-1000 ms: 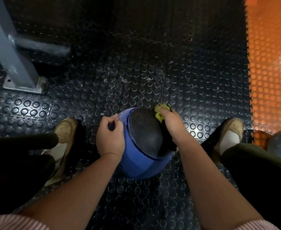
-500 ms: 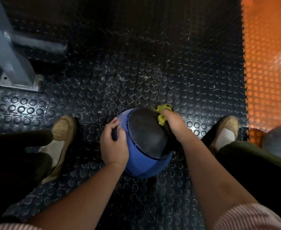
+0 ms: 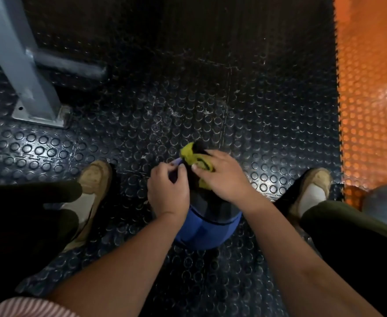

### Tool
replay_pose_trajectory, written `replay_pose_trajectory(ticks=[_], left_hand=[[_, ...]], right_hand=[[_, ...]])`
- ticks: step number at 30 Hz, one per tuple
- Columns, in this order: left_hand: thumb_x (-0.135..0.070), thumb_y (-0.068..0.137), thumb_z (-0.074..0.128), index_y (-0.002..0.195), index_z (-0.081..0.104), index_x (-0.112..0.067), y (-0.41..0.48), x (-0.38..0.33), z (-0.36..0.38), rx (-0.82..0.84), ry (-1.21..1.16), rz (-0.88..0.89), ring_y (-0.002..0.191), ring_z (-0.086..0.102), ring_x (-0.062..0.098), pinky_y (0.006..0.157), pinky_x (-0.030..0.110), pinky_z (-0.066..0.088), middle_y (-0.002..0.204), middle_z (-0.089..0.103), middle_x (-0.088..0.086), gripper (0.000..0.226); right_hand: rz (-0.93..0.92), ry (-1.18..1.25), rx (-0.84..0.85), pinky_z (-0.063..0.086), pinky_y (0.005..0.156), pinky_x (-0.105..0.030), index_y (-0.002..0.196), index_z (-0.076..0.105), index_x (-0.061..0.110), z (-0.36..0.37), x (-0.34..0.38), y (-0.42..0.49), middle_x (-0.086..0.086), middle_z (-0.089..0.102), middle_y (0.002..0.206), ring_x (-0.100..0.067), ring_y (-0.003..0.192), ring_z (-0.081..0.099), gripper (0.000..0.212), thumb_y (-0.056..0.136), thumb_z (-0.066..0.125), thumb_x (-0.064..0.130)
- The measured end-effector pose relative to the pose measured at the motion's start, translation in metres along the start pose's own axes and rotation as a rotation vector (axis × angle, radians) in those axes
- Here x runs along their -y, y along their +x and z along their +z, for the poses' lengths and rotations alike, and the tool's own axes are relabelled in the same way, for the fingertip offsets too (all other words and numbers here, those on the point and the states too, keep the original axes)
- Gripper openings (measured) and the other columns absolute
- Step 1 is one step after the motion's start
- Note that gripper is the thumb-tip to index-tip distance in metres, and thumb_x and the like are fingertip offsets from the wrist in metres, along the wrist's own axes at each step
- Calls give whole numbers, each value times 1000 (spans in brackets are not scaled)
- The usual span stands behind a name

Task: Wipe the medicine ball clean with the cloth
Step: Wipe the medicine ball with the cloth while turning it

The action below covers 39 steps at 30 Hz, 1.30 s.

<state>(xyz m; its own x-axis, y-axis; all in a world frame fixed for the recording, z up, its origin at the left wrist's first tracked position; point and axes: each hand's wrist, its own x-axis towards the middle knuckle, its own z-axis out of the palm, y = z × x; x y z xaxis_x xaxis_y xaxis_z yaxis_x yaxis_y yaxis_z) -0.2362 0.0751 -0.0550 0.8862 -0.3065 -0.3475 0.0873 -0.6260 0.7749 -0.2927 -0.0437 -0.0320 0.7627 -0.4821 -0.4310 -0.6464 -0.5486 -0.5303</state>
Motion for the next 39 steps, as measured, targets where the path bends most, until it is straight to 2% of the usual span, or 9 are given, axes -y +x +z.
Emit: replay_pose_trajectory(ticks=[4,7,10,15,19,23,29,35,39], left_hand=[[-19,93,56,86,53,-19,-12,13,1,-125,-35,-21,102,54,25,88,41,44,100,55,-3,7],[-16,92,58,93,58,-18,-19,20,3,-146,-113,-8,105,56,22,93,40,45,103,58,-7,2],[-15,94,54,100,57,-25,-23,18,3,-110,-122,22,106,55,21,91,40,46,105,58,-7,12],[-4,98,40,108,53,-33,-27,21,1,-50,-94,41,112,49,17,92,34,41,109,50,-13,33],[-14,93,33,111,61,-21,-27,18,5,-106,-70,76,113,52,20,97,42,45,101,45,-29,34],[-16,88,32,111,62,-17,-28,17,5,-128,-90,56,111,52,20,95,38,44,104,53,-16,38],[-1,95,37,105,46,-24,-11,17,0,-124,-209,-118,100,50,17,79,22,33,113,56,0,27],[-5,98,35,90,44,-39,-14,11,5,-40,-207,-37,94,53,-5,79,4,36,102,58,-22,36],[-8,100,34,93,43,-39,-6,3,7,-3,-187,-57,88,48,-22,69,-4,32,101,57,-26,33]], right_hand=[[-159,-84,31,16,115,-41,131,55,34,10,8,-6,8,44,144,-17,137,28,38,94,53,41],[173,378,22,40,100,-36,108,67,16,3,-1,7,-5,63,115,-24,113,54,24,90,61,31],[506,683,79,46,69,-20,85,61,23,-11,-17,17,1,64,87,-14,78,60,12,92,60,33],[708,736,249,48,67,-28,92,67,18,-7,-36,32,-9,69,99,-22,78,63,19,89,62,36],[564,649,139,43,80,-29,99,57,20,-5,-28,35,2,61,89,-15,81,57,22,90,62,39],[328,506,59,49,91,-38,96,69,20,2,-6,15,-4,70,99,-23,96,64,27,86,63,44],[-167,12,67,27,108,-33,113,68,23,7,28,0,5,60,126,-15,125,44,34,93,54,46],[437,716,-60,39,84,-25,90,60,27,-5,-16,-7,8,62,91,-15,93,58,13,89,61,40],[713,890,-20,47,94,-35,113,64,11,-4,-45,12,-7,67,104,-25,97,63,45,84,64,45]])
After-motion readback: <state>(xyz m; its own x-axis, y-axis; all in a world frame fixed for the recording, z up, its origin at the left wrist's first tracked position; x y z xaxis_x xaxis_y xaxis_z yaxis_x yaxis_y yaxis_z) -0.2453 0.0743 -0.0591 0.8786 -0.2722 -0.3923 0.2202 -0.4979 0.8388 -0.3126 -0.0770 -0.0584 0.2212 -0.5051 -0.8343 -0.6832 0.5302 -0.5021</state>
